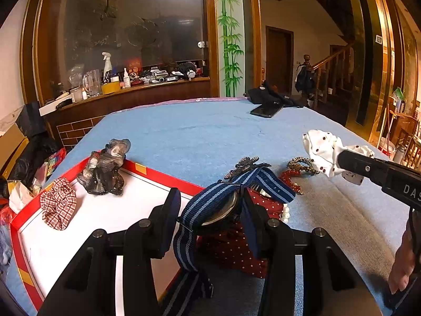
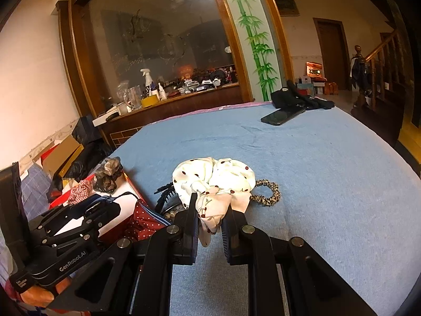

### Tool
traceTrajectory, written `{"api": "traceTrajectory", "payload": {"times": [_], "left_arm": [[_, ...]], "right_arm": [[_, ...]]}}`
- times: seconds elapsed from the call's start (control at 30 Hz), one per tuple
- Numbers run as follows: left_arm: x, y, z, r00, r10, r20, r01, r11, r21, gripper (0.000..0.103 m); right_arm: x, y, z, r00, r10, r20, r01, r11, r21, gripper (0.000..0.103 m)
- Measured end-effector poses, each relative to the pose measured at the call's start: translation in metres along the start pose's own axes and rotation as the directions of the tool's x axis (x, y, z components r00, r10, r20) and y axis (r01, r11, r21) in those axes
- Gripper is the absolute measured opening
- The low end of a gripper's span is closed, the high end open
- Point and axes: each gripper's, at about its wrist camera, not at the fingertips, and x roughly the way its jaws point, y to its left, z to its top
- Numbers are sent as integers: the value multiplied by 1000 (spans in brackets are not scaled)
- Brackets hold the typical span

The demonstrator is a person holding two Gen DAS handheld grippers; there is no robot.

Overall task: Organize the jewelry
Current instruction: 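Place the watch in the box with the left gripper while the right drops the white scrunchie there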

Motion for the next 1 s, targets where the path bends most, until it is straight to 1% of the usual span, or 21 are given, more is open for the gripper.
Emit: {"api": "traceTrajectory", "payload": {"times": [0.2, 0.27, 0.47, 0.53, 0.57, 0.67, 0.77, 0.9, 1.0], "left_arm": [[-19, 10, 2, 1000, 8, 15, -7, 1000, -31, 43], [-26, 17, 2, 999, 23, 24, -22, 999, -41, 43], [-45, 60, -2, 996, 82, 25, -78, 990, -116, 43], [-53, 80, -5, 991, 129, 30, -123, 982, -144, 43], [-56, 90, -6, 987, 158, 33, -152, 977, -153, 43], [-62, 118, -8, 979, 205, 22, -197, 961, -193, 43], [-61, 144, -13, 975, 223, -14, -220, 944, -246, 43], [-56, 167, -21, 968, 244, -58, -250, 928, -277, 43], [-52, 176, -29, 968, 235, -84, -249, 922, -297, 43]], "right_arm": [[-9, 9, -5, 1000, 9, -2, -9, 1000, 21, 16], [-10, 17, -6, 999, 30, -13, -30, 999, 18, 16], [-8, 58, -5, 995, 98, -37, -99, 994, -42, 16], [-4, 75, -2, 991, 126, -53, -129, 990, -63, 17], [-1, 83, -2, 988, 141, -61, -145, 987, -69, 17], [12, 105, 0, 979, 181, -90, -188, 979, -74, 17], [30, 131, 0, 969, 214, -125, -226, 970, -94, 17], [55, 156, -6, 957, 225, -184, -247, 962, -112, 17], [78, 170, -13, 937, 242, -252, -272, 957, -95, 17]]}}
